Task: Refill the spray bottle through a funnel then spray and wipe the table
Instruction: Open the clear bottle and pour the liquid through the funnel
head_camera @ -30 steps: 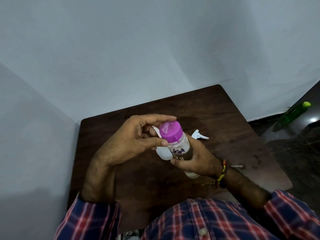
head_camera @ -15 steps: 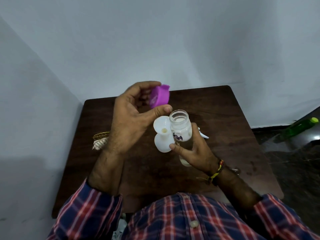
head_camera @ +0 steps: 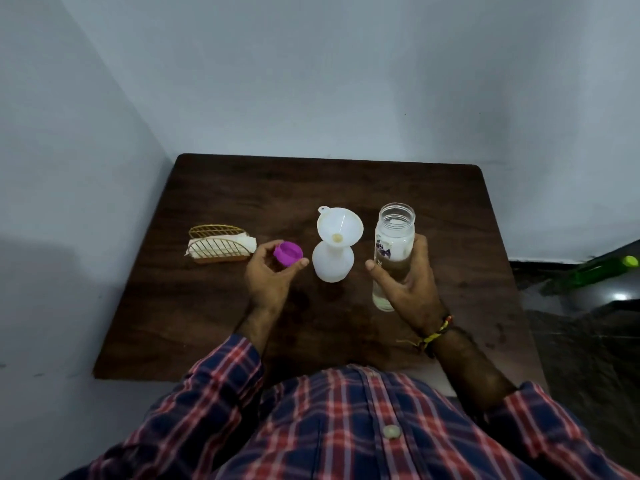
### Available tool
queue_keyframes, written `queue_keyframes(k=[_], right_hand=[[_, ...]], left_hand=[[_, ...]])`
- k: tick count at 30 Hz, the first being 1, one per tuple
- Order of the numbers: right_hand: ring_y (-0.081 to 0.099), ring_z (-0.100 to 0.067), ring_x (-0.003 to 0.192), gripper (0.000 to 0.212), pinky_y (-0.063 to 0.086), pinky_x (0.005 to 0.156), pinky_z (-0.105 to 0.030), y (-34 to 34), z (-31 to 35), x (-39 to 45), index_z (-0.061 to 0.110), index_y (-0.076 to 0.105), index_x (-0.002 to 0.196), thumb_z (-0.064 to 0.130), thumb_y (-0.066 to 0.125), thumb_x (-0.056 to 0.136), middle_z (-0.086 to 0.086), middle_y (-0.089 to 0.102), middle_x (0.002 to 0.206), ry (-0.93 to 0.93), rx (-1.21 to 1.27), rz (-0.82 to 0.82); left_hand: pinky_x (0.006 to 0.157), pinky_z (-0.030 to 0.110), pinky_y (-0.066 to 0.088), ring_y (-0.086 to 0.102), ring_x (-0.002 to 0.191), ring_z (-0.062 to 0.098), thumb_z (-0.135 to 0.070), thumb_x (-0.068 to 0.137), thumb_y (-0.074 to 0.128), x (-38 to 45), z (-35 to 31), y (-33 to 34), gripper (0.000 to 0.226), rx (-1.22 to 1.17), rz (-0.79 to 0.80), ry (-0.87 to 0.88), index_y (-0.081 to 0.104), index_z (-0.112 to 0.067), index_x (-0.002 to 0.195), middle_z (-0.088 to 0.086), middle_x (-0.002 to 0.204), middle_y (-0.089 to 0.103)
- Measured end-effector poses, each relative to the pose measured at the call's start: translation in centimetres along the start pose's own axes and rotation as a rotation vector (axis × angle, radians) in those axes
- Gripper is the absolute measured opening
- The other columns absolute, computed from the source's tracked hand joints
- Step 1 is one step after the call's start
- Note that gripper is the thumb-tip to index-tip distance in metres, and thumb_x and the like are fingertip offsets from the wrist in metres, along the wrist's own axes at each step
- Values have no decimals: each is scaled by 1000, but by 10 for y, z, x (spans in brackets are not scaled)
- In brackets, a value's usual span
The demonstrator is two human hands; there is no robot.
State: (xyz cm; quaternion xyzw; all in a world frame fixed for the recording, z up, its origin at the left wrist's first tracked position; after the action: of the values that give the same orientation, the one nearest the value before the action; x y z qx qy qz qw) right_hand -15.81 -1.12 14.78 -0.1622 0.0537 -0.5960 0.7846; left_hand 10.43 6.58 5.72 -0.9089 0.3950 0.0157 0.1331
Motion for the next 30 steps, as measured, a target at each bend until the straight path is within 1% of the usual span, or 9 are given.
queue_keyframes(k=[3, 6, 10, 14, 16, 19, 22, 25, 30], right_hand=[[67, -5, 98, 55, 57, 84, -25, 0, -7, -1, 11, 45, 119, 18, 81, 79, 10, 66, 106, 20, -39, -11], [69, -13, 99, 55, 59, 85, -37, -5, -12, 1, 13, 45, 120, 21, 81, 79, 3, 67, 108, 25, -59, -29], [68, -19, 102, 55, 58, 85, -46, -11, -17, 3, 13, 46, 121, 23, 81, 80, -1, 66, 111, 41, -62, -40], [69, -14, 98, 54, 58, 85, -41, -10, -17, 4, 13, 48, 118, 21, 82, 78, 0, 68, 108, 41, -93, -56], [69, -12, 95, 53, 59, 83, -35, -7, -15, 5, 12, 49, 118, 19, 83, 77, 2, 70, 105, 30, -104, -51], [69, -8, 95, 54, 57, 81, -24, -3, -15, 7, 11, 52, 119, 17, 83, 76, 6, 70, 105, 23, -102, -23], [66, -1, 97, 55, 52, 81, -14, -6, -17, 9, 9, 56, 119, 14, 85, 73, 10, 68, 106, 2, -129, -35], [65, -8, 103, 58, 55, 85, -21, -9, -24, 12, 11, 57, 121, 17, 87, 72, 2, 67, 113, 0, -178, -41], [63, -10, 104, 60, 57, 87, -34, -17, -39, 14, 16, 58, 122, 22, 88, 71, 3, 66, 116, 9, -288, -43]], left_hand=[[89, 32, 54, 60, 110, 19, -24, 68, 89, 7, 44, 10, 58, 274, 104, -76, 56, -21, 116, 0, 119, 64], [96, 43, 49, 54, 114, 21, -37, 72, 85, 12, 71, 17, 58, 563, 199, -45, 51, -27, 117, -1, 121, 59], [100, 40, 44, 49, 118, 21, -38, 72, 83, 16, 83, 11, 63, 729, 213, -22, 53, -26, 126, 0, 128, 54], [101, 40, 43, 46, 122, 22, -40, 74, 82, 17, 94, 7, 69, 805, 262, -11, 48, -26, 132, 4, 134, 51], [106, 44, 38, 39, 131, 25, -50, 69, 83, 16, 94, 6, 87, 864, 297, -27, 39, -26, 141, 7, 144, 42], [115, 54, 23, 19, 146, 27, -66, 55, 83, 14, 69, 10, 122, 778, 274, -11, 19, -30, 152, 6, 160, 20], [117, 59, 20, 16, 149, 20, -65, 49, 86, 11, 16, 32, 132, 495, 280, 156, 12, -33, 154, 0, 163, 15], [117, 52, 25, 21, 146, 13, -56, 47, 91, 6, -32, 57, 133, 268, 347, 260, 13, -36, 153, -6, 162, 18], [112, 35, 29, 28, 140, 3, -52, 50, 93, 2, -55, 88, 130, 175, 423, 283, 14, -41, 153, -11, 158, 25]])
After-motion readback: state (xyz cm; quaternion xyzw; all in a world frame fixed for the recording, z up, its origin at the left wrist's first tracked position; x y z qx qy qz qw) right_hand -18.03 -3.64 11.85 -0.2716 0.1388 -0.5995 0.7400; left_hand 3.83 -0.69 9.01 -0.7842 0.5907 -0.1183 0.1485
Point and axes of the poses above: each hand's wrist, its own x-axis towards the middle knuckle, its own y-axis out of the palm, z = x × y, the point moved 10 cm from there along x, towards the middle knuckle
